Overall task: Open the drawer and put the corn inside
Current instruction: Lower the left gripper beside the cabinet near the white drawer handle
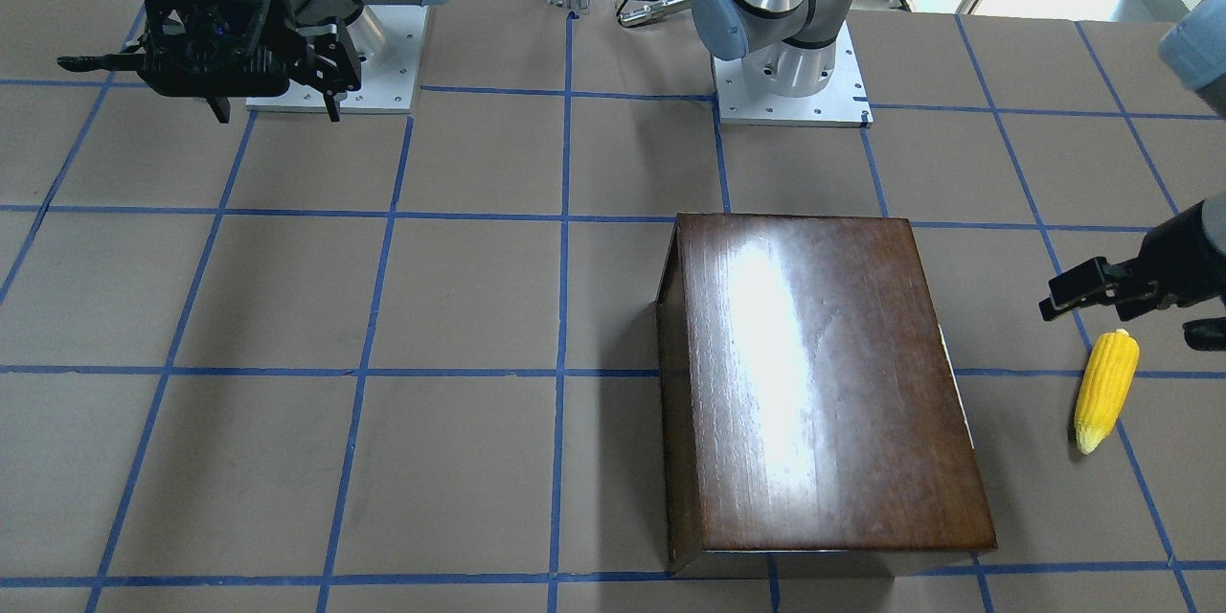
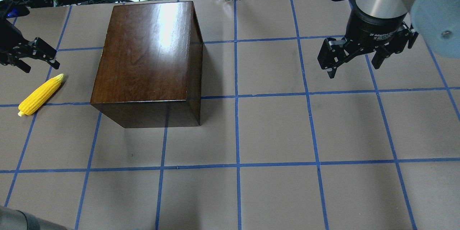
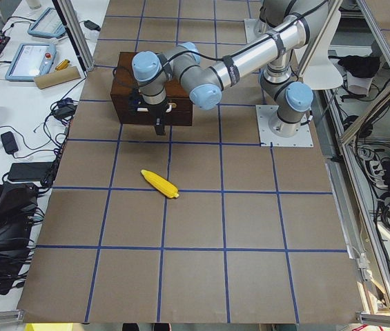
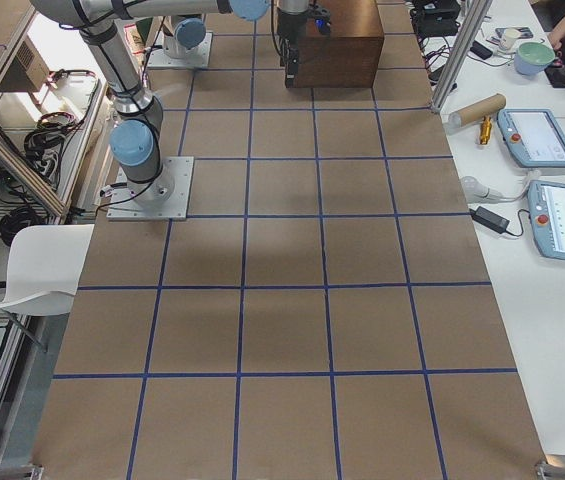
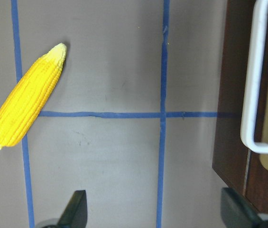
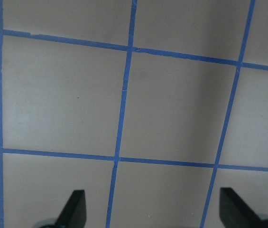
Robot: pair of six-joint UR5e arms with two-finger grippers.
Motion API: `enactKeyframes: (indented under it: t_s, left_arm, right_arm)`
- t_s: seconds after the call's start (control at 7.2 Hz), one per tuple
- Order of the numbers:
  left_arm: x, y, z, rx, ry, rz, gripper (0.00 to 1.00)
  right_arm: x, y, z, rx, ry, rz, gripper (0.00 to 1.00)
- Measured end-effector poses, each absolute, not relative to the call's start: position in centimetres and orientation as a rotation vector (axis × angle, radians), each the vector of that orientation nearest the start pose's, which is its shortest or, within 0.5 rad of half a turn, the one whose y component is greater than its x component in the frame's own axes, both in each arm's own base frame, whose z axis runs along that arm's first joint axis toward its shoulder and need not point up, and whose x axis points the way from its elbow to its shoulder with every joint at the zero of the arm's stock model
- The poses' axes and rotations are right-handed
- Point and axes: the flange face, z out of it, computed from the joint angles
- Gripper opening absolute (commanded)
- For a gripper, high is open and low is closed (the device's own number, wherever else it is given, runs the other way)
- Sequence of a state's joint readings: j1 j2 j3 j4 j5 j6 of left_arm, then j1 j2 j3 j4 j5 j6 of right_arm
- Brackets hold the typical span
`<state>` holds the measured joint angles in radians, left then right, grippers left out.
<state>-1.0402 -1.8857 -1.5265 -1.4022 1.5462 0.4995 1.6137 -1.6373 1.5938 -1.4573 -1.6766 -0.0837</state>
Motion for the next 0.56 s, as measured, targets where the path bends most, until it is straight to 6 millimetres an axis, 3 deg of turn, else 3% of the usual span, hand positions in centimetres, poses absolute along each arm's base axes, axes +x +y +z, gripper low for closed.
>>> enactKeyframes:
  t_s: [0.28, 0.56]
  left_arm:
    - [19.3, -59.9, 31.6, -0.053, 3.23, 0.15, 1.0]
    - [18.8, -60.7, 30.6, 0.005, 3.311, 0.098, 1.0]
  right_arm:
    - [14.2, -45.0, 49.8, -0.21, 3.236, 0.116, 1.0]
    - [14.2, -45.0, 49.8, -0.21, 3.236, 0.116, 1.0]
